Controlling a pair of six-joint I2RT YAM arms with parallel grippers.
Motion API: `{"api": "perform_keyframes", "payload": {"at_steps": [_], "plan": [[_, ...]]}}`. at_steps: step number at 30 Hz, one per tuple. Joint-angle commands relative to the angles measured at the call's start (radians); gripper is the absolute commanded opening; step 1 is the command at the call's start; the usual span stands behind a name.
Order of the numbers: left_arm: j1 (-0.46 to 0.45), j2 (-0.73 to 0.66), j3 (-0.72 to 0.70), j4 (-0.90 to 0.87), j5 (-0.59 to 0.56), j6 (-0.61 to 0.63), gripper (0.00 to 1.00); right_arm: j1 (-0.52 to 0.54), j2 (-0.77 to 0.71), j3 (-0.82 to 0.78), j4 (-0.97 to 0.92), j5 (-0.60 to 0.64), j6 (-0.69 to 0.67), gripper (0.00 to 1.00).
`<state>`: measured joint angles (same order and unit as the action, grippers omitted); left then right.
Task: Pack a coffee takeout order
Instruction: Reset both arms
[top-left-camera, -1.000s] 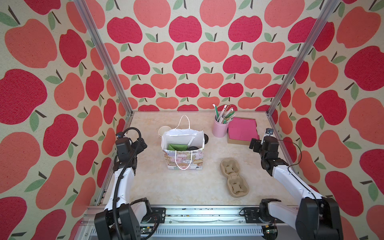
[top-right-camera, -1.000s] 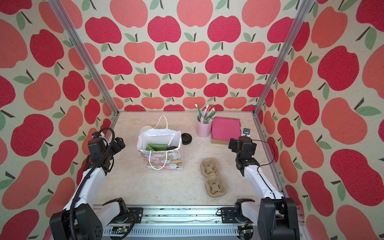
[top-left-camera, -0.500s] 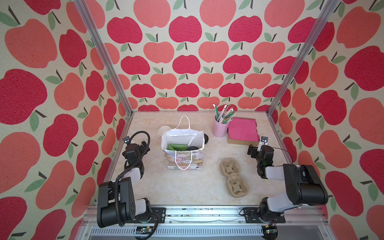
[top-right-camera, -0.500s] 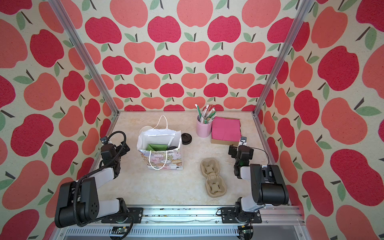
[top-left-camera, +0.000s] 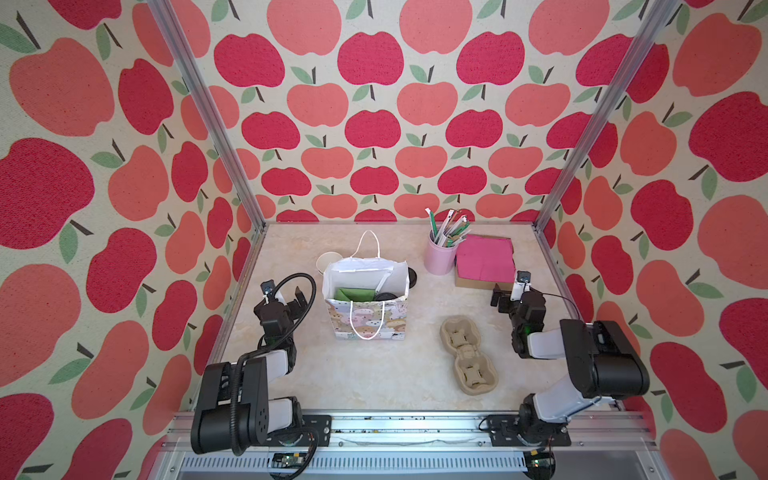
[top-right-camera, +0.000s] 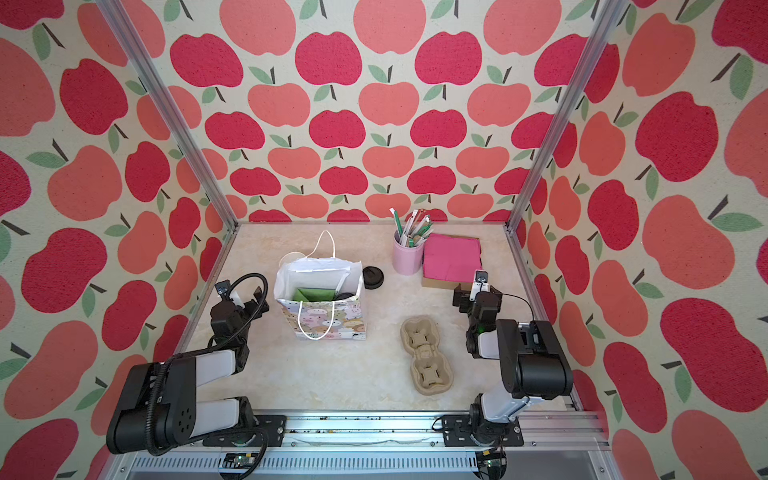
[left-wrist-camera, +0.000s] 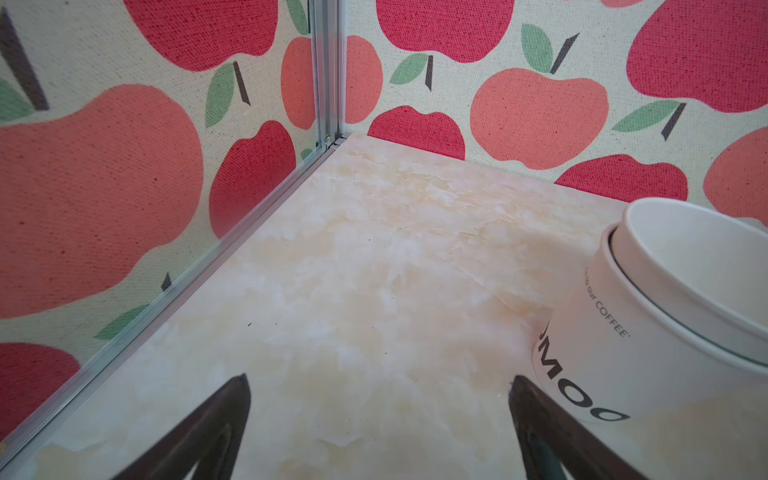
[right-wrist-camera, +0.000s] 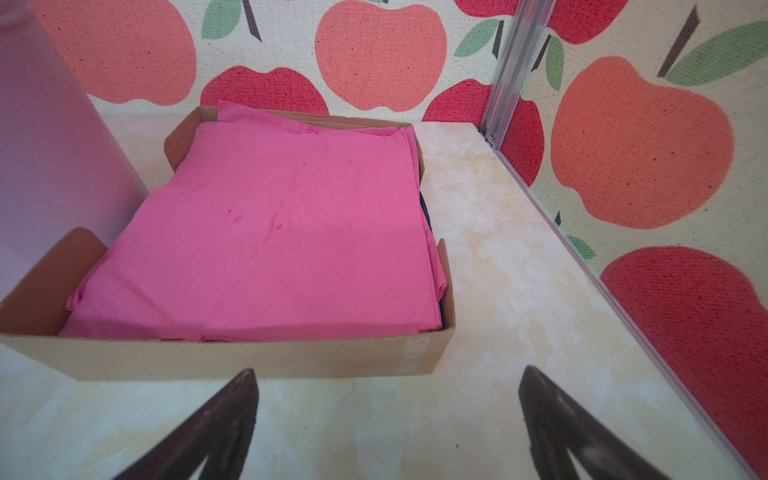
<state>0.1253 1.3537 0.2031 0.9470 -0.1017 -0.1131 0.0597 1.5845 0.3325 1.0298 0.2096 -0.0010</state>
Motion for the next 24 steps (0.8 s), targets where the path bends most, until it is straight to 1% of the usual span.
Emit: {"api": "perform_keyframes", "payload": {"at_steps": [1, 3, 4, 6, 7, 9, 11, 12, 13, 15, 24], "plan": [[-0.001, 0.106, -0.032, 0.236, -0.018, 0.020, 0.99, 0.010, 0.004, 0.010, 0.006, 0.021, -0.019, 0.99], [-0.001, 0.206, -0.020, 0.327, 0.020, 0.034, 0.99, 0.013, 0.005, 0.012, 0.006, 0.023, -0.022, 0.99], [-0.003, 0.242, -0.013, 0.340, 0.040, 0.042, 0.99, 0.013, 0.005, 0.013, 0.004, 0.022, -0.022, 0.99], [-0.018, 0.307, 0.002, 0.395, 0.029, 0.068, 0.99, 0.015, 0.005, 0.017, -0.004, 0.009, -0.029, 0.99], [-0.018, 0.282, 0.010, 0.344, 0.032, 0.062, 0.99, 0.016, 0.004, 0.021, -0.012, -0.003, -0.034, 0.99], [-0.015, 0.233, 0.077, 0.145, 0.013, 0.041, 0.99, 0.016, 0.004, 0.028, -0.027, -0.026, -0.042, 0.99], [-0.027, 0.255, 0.155, 0.058, 0.017, 0.068, 0.99, 0.018, 0.003, 0.031, -0.033, -0.039, -0.048, 0.99], [-0.046, 0.259, 0.169, 0.038, 0.000, 0.090, 0.99, 0.017, 0.004, 0.033, -0.036, -0.045, -0.049, 0.99], [-0.056, 0.255, 0.173, 0.021, -0.017, 0.092, 0.99, 0.018, 0.003, 0.033, -0.036, -0.046, -0.049, 0.99], [-0.061, 0.264, 0.164, 0.054, -0.041, 0.096, 0.99, 0.017, 0.004, 0.034, -0.037, -0.046, -0.050, 0.99], [-0.069, 0.263, 0.165, 0.051, -0.044, 0.104, 0.99, 0.017, 0.004, 0.033, -0.037, -0.046, -0.049, 0.99]]}}
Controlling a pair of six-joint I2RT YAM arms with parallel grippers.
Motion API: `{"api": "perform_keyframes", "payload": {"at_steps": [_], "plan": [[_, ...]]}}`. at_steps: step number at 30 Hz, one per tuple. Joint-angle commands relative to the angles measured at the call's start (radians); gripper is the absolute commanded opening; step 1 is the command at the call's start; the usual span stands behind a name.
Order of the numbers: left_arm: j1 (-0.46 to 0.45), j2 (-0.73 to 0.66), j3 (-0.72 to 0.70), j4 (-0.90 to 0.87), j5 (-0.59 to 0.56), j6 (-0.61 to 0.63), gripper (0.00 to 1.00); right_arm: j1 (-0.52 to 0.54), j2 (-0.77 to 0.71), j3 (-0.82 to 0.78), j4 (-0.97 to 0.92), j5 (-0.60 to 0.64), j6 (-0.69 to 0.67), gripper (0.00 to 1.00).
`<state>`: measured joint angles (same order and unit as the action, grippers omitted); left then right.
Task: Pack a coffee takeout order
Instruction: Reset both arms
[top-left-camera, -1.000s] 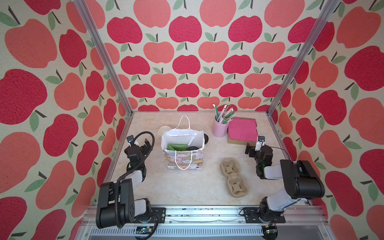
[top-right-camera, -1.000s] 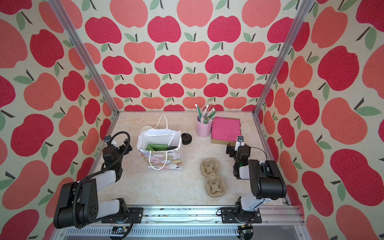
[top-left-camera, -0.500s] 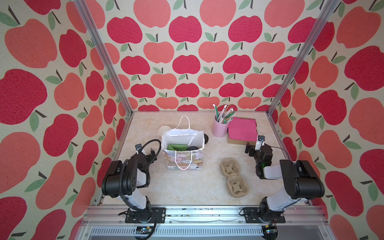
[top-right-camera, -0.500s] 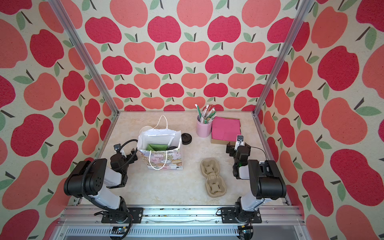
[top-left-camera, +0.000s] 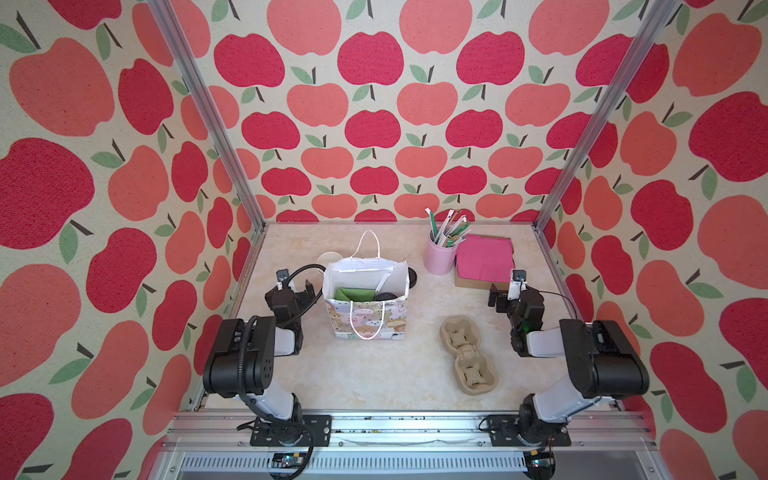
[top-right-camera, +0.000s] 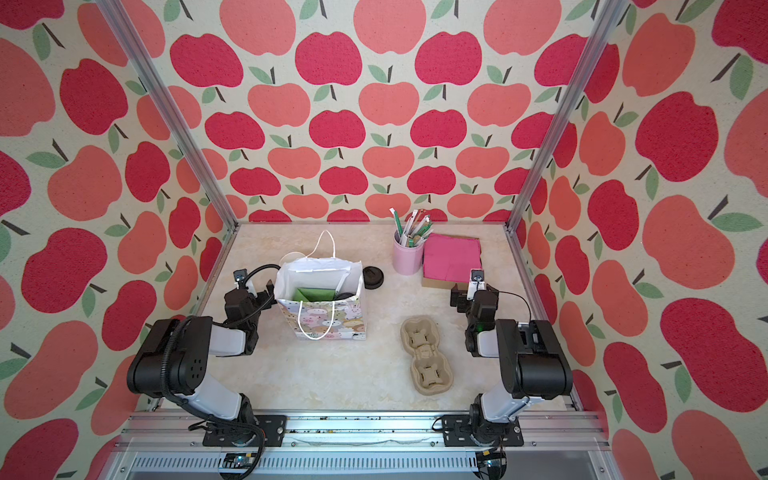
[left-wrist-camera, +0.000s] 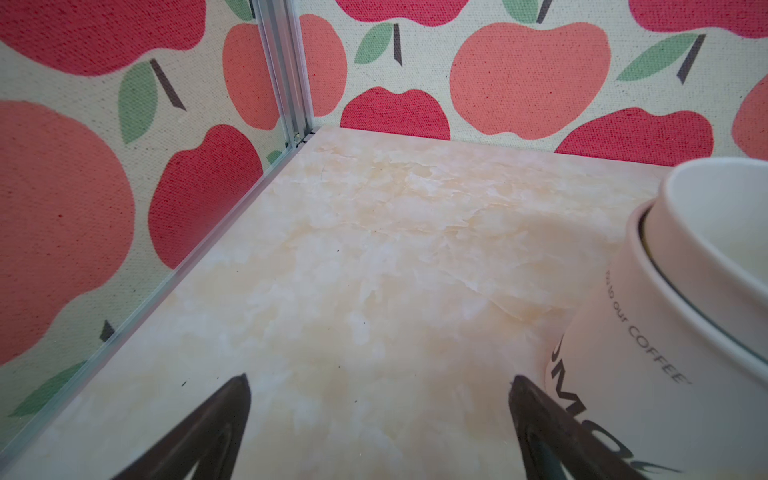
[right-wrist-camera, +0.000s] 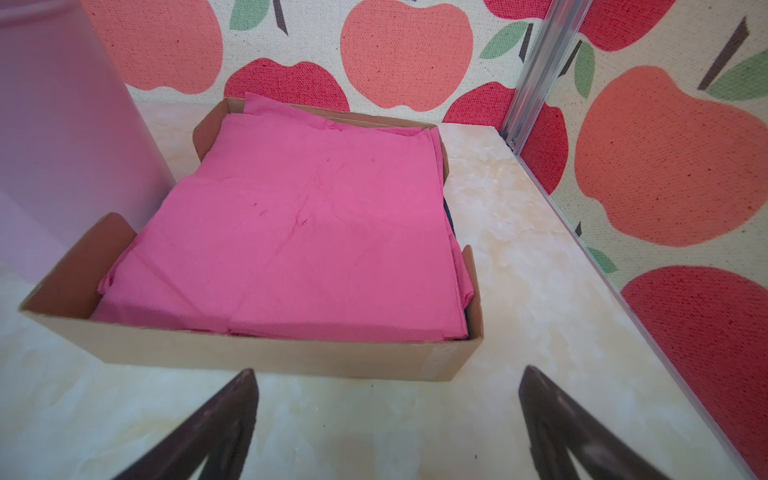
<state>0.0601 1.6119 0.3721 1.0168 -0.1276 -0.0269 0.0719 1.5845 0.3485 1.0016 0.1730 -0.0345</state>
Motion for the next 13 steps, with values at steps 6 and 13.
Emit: {"api": "perform_keyframes", "payload": {"at_steps": [6, 13], "plan": [[-0.005, 0.004, -0.004, -0.017, -0.020, 0.020, 0.99, 0.006, 0.006, 0.017, -0.009, -0.010, -0.016, 0.99], [-0.005, 0.004, -0.004, -0.016, -0.021, 0.019, 0.99, 0.005, 0.003, 0.018, -0.012, -0.013, -0.016, 0.99]]}}
